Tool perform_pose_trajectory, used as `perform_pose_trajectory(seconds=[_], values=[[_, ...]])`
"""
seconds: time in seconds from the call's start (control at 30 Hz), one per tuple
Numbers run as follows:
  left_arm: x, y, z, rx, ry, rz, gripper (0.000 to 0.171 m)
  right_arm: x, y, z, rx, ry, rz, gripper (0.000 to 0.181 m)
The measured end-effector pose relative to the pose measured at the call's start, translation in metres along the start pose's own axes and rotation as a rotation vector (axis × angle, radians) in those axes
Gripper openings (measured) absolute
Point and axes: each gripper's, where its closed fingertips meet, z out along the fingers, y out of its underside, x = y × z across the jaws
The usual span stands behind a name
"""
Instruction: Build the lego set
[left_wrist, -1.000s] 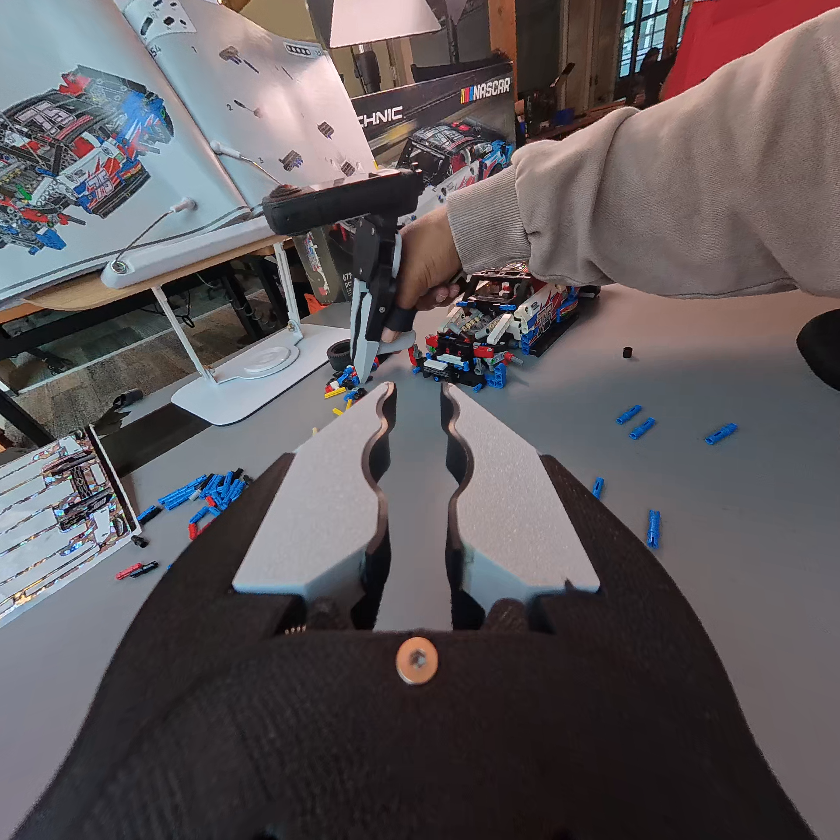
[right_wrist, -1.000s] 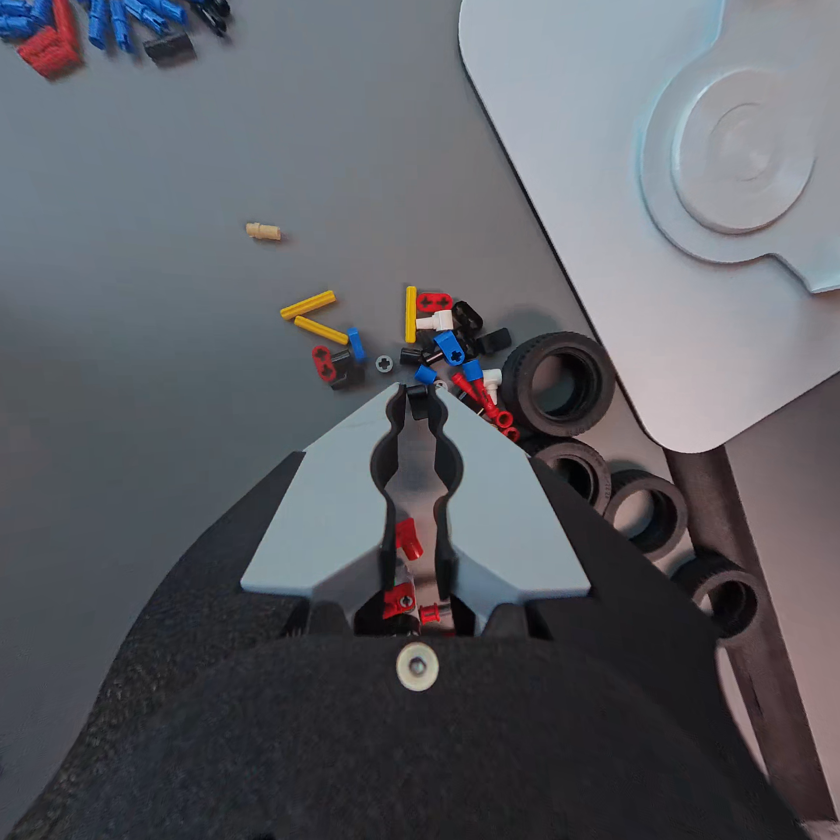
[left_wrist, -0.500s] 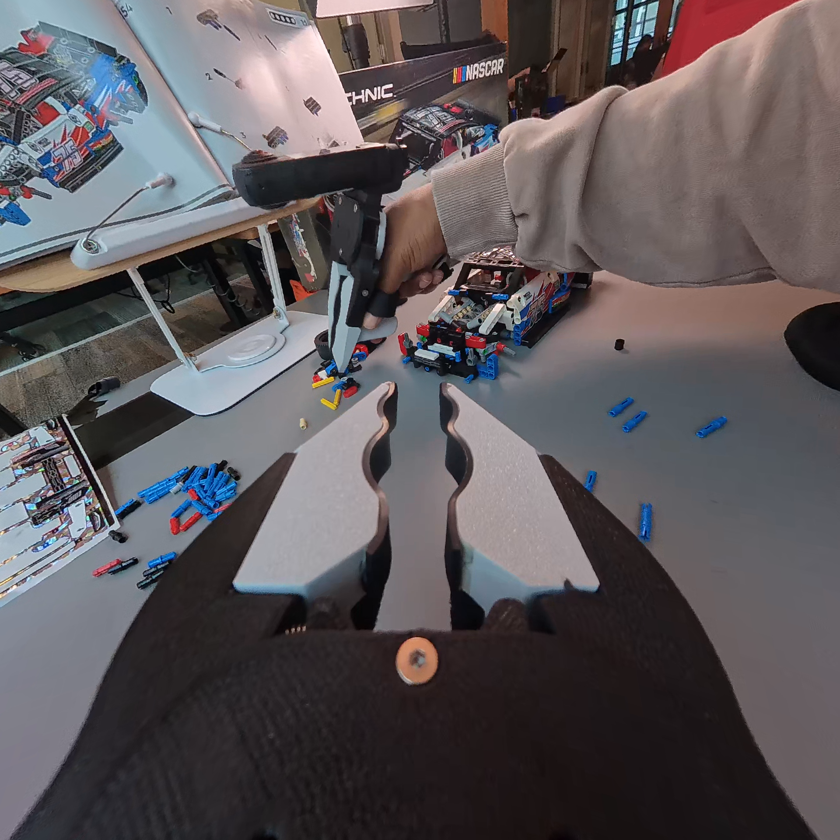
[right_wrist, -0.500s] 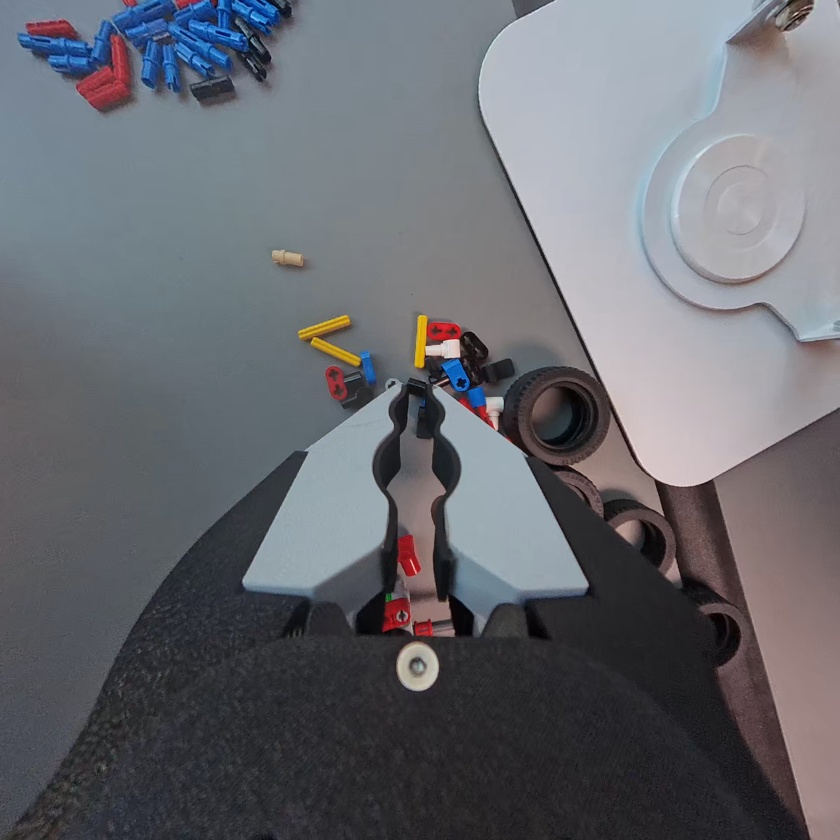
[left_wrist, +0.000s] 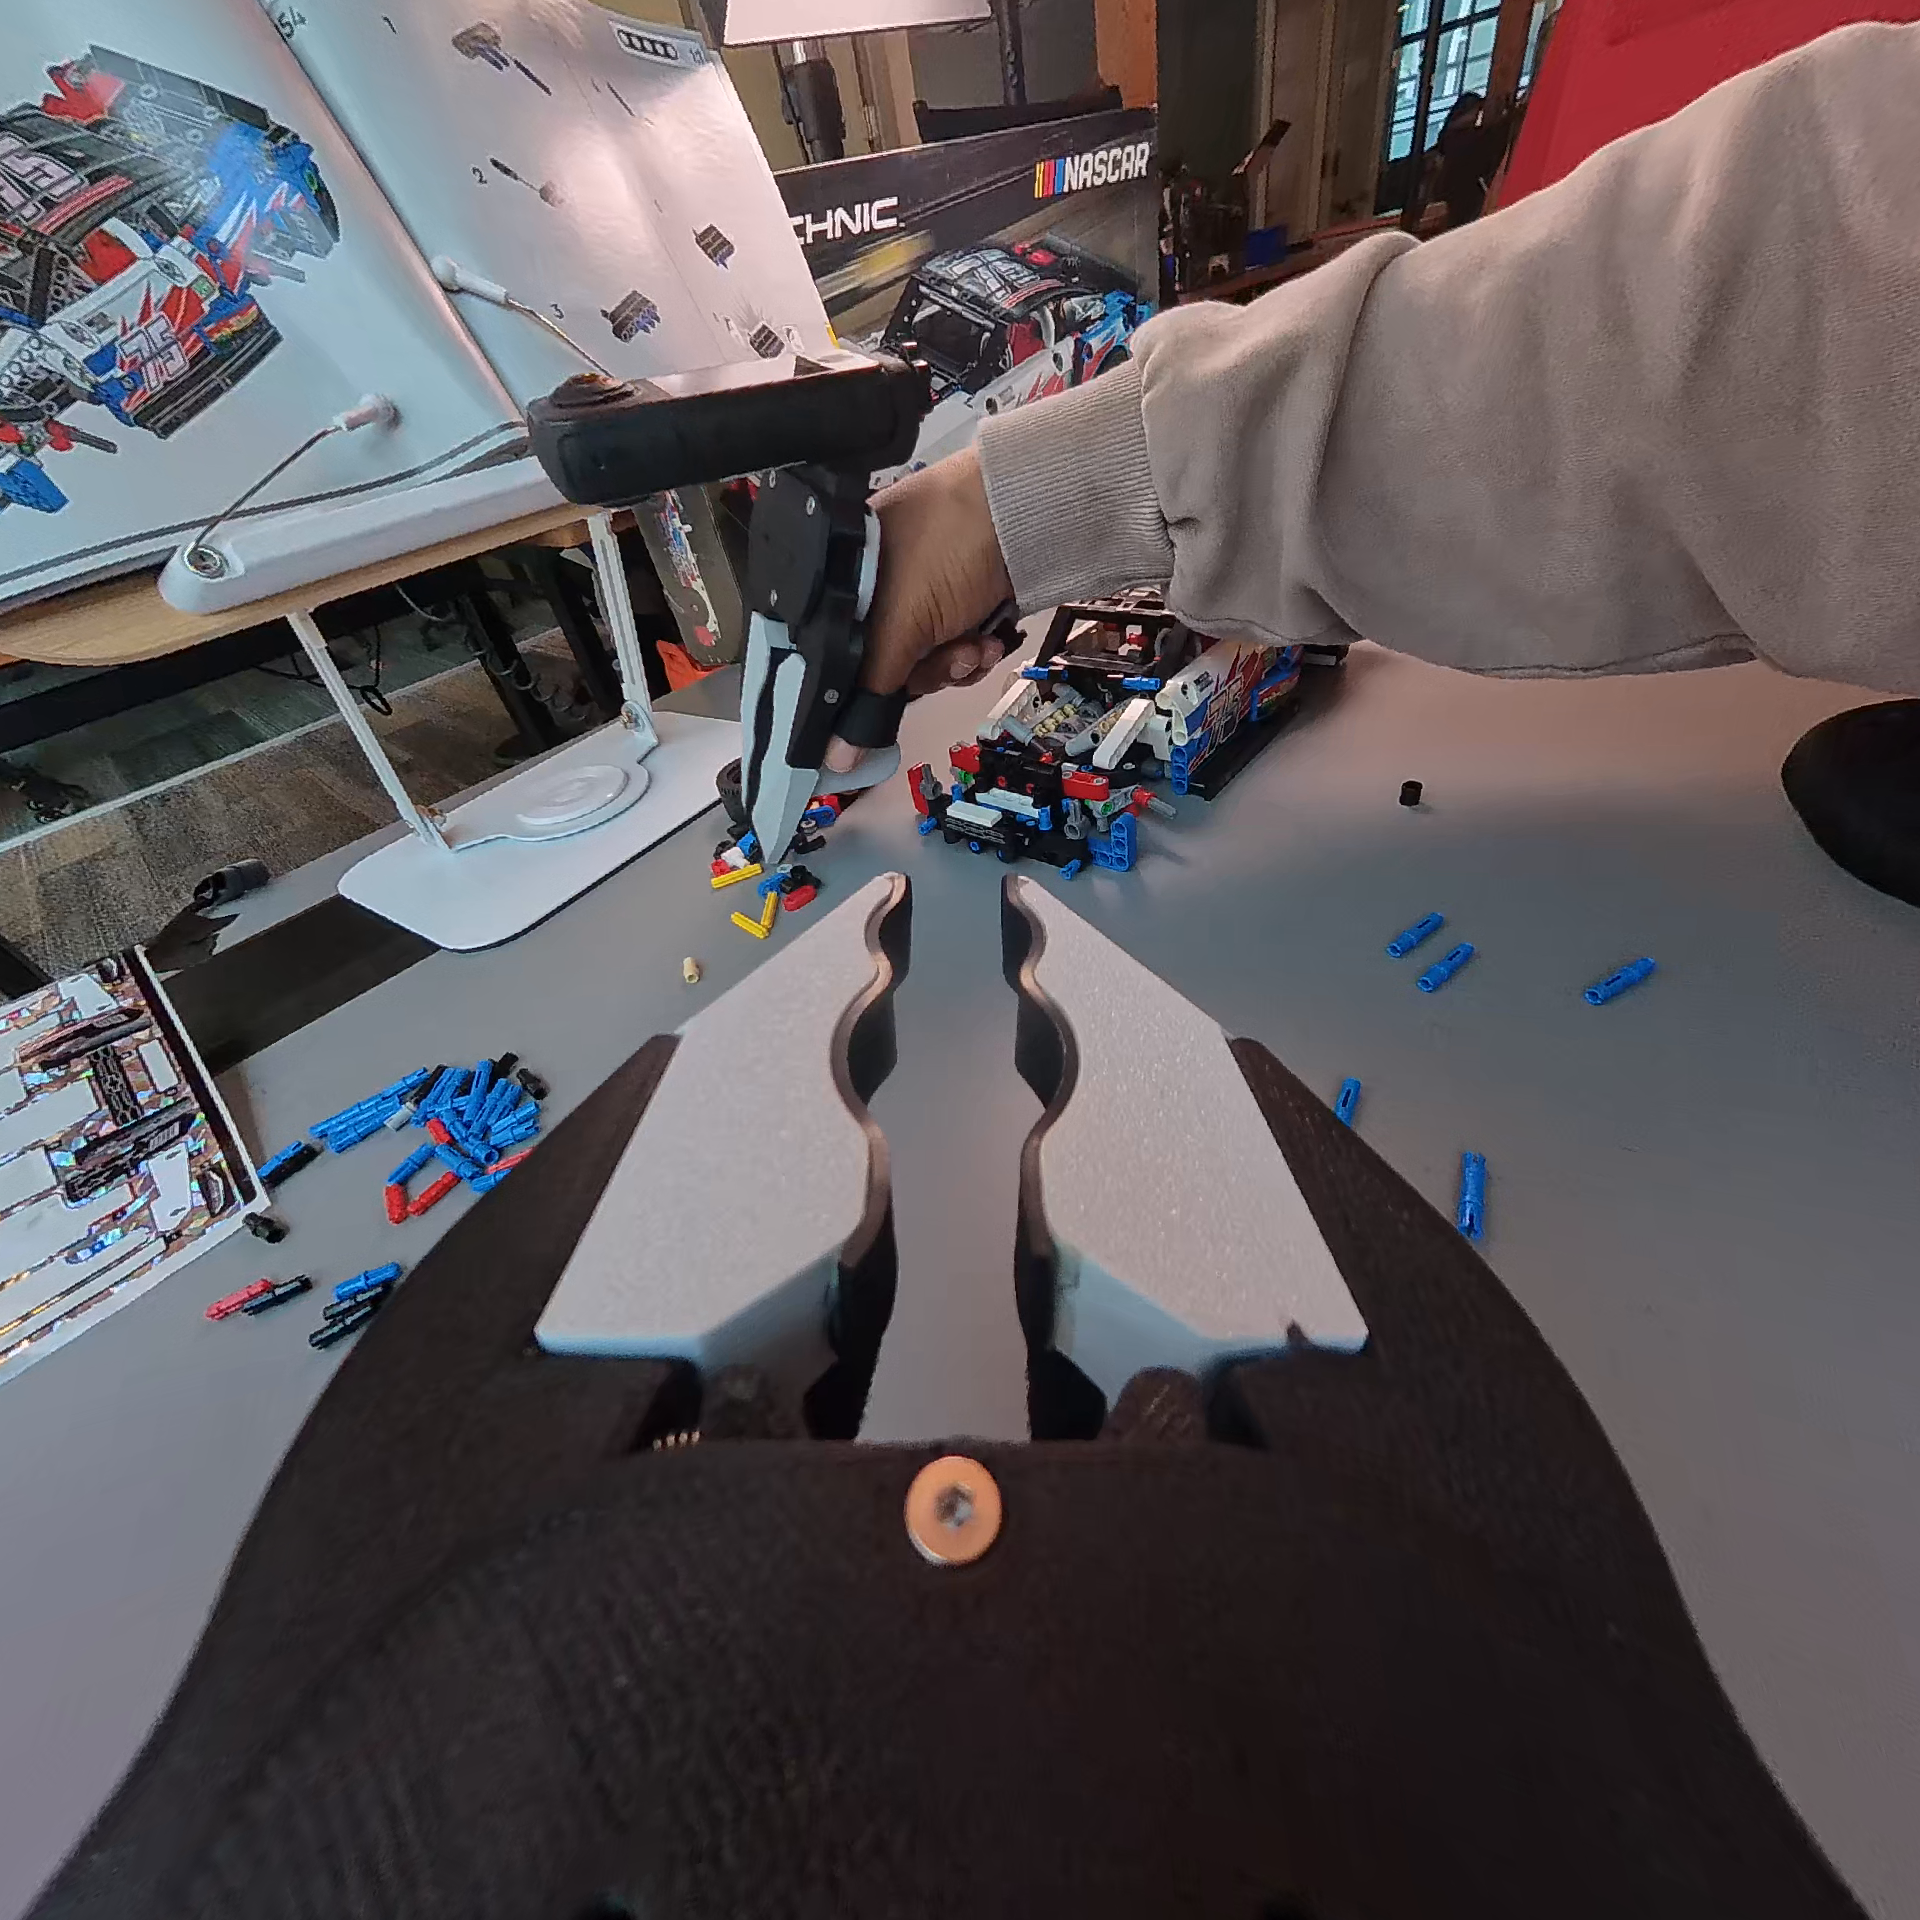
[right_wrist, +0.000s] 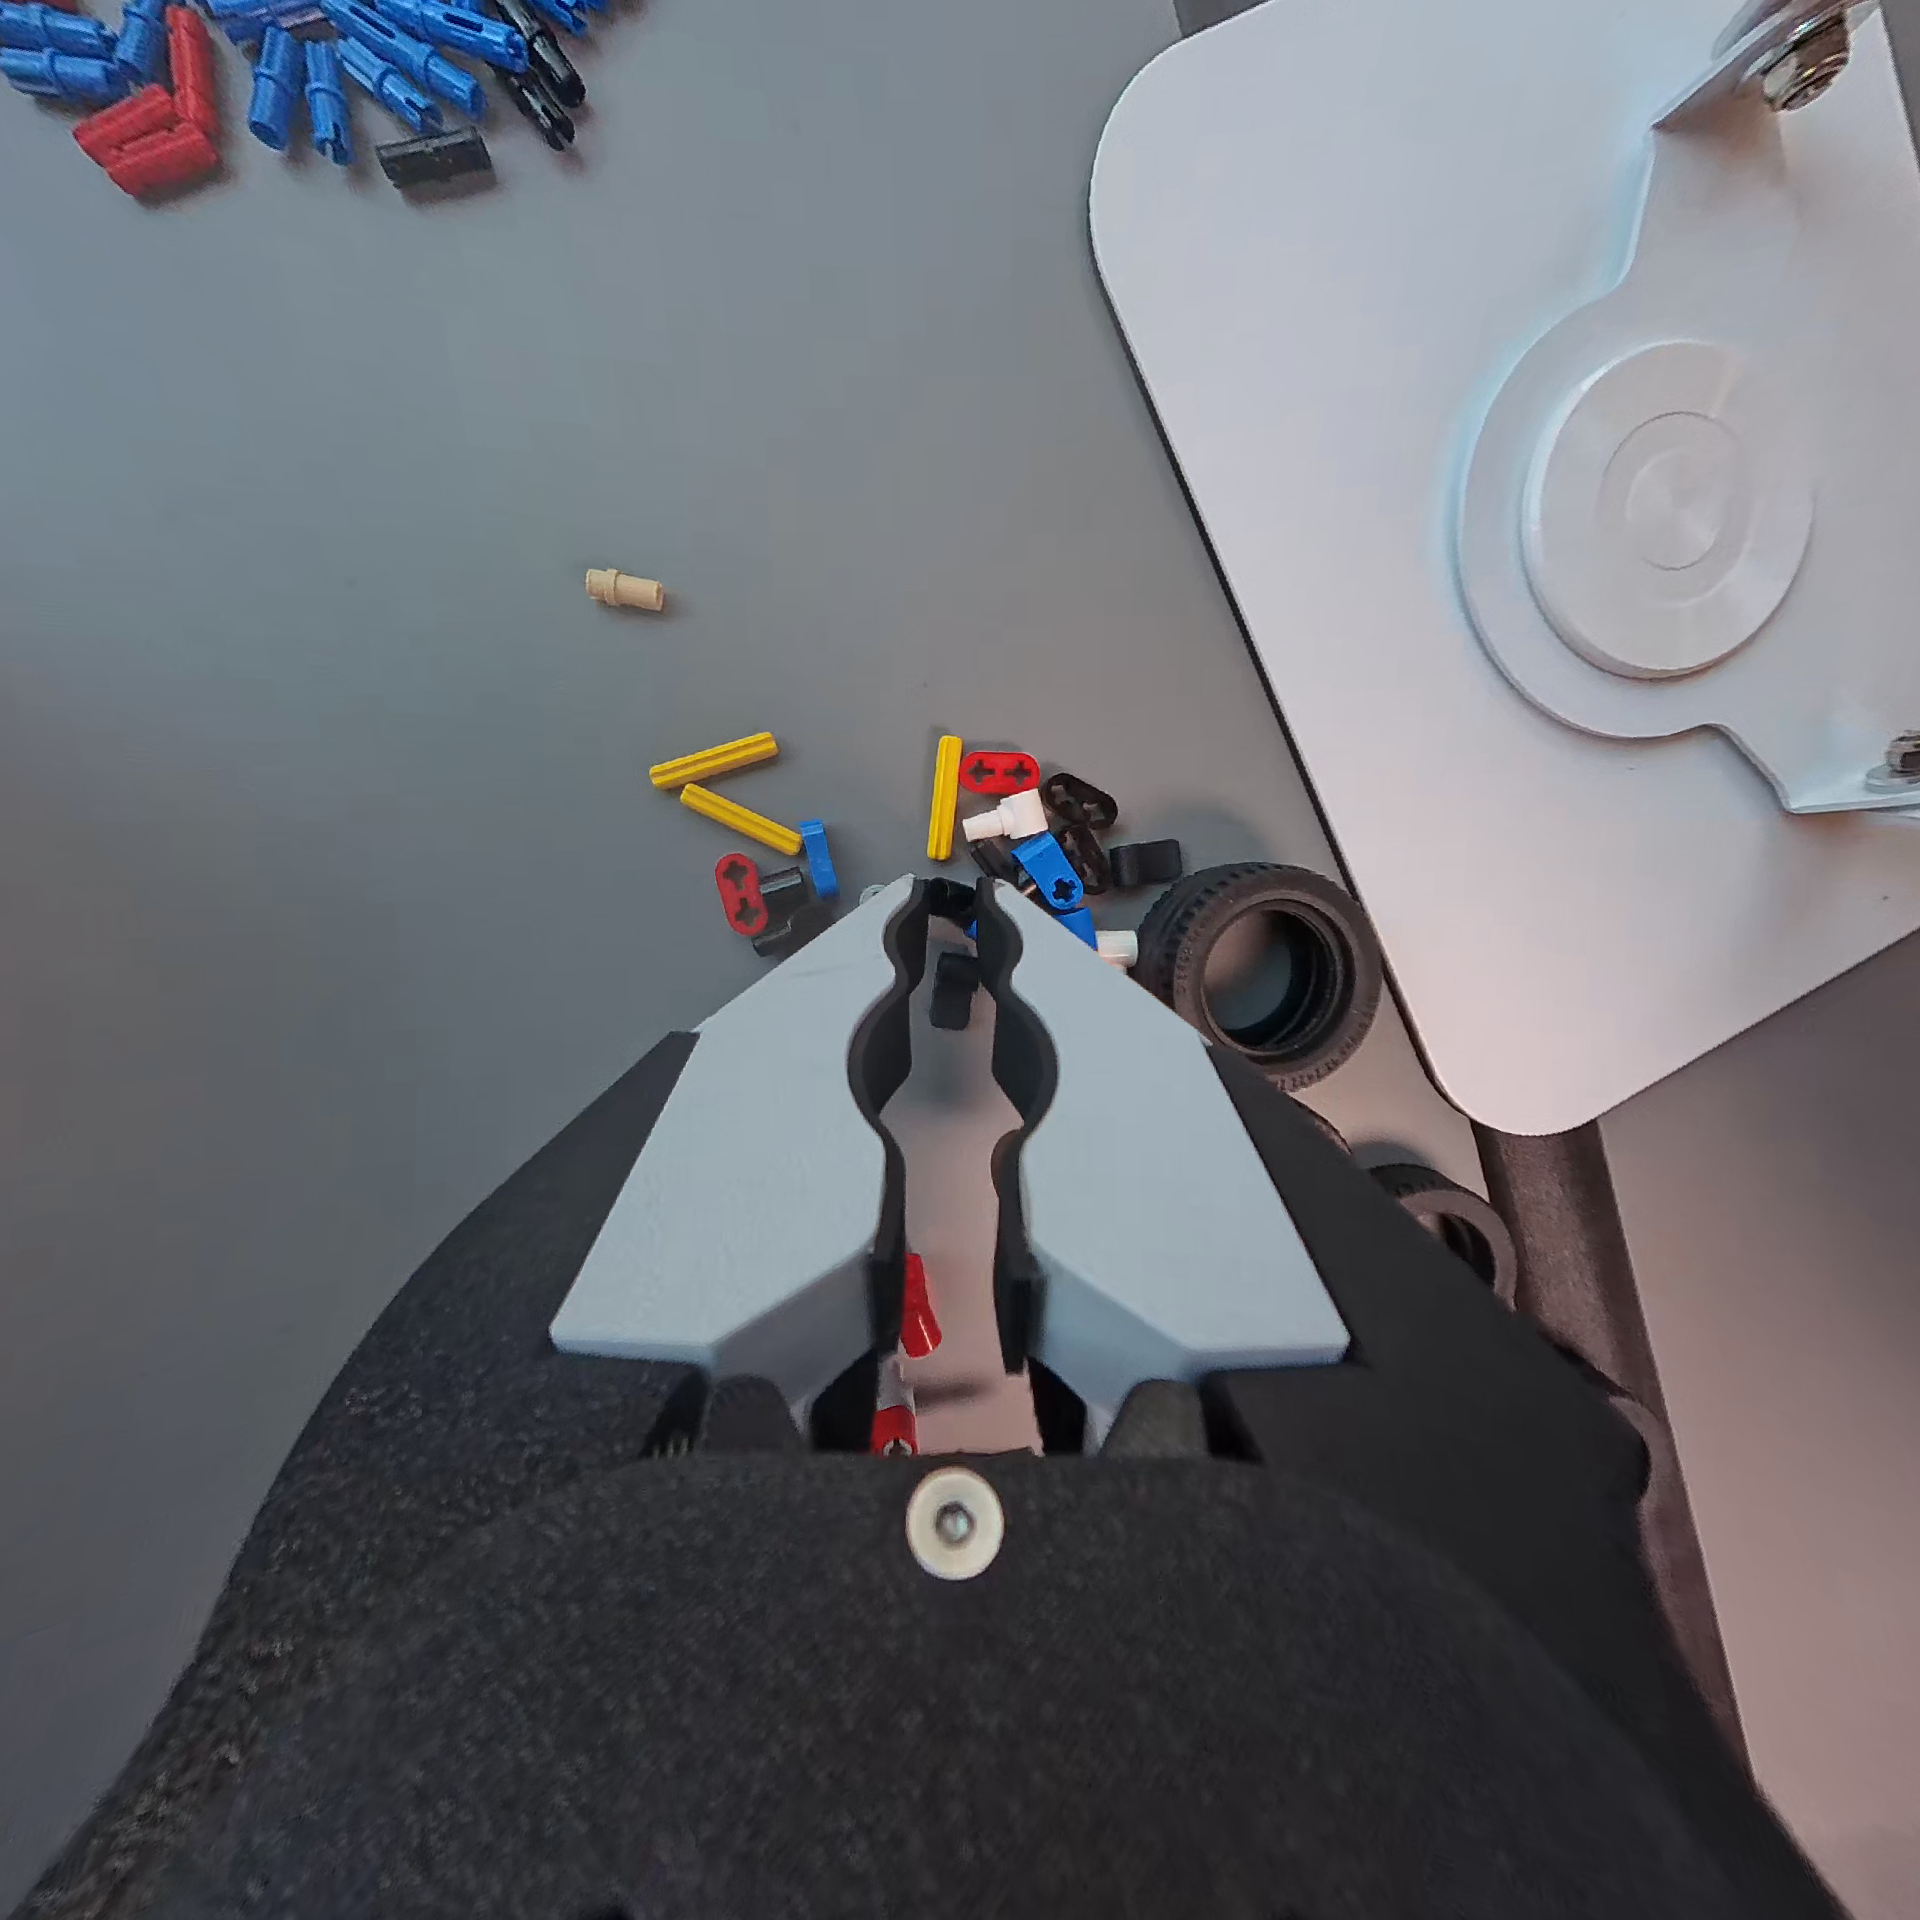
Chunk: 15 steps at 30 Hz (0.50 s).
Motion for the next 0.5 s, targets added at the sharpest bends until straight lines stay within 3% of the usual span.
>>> perform_pose_trajectory(seconds=[0.23,0.5], values=[[-0.001,0.000,0.000,0.001,-0.002,0.000,0.015,0.001,-0.002,0.000,0.014,0.003,0.005,0.000],[-0.001,0.000,0.000,0.005,0.005,-0.027,0.015,-0.013,-0.020,-0.029,0.209,-0.148,0.184,0.000]])
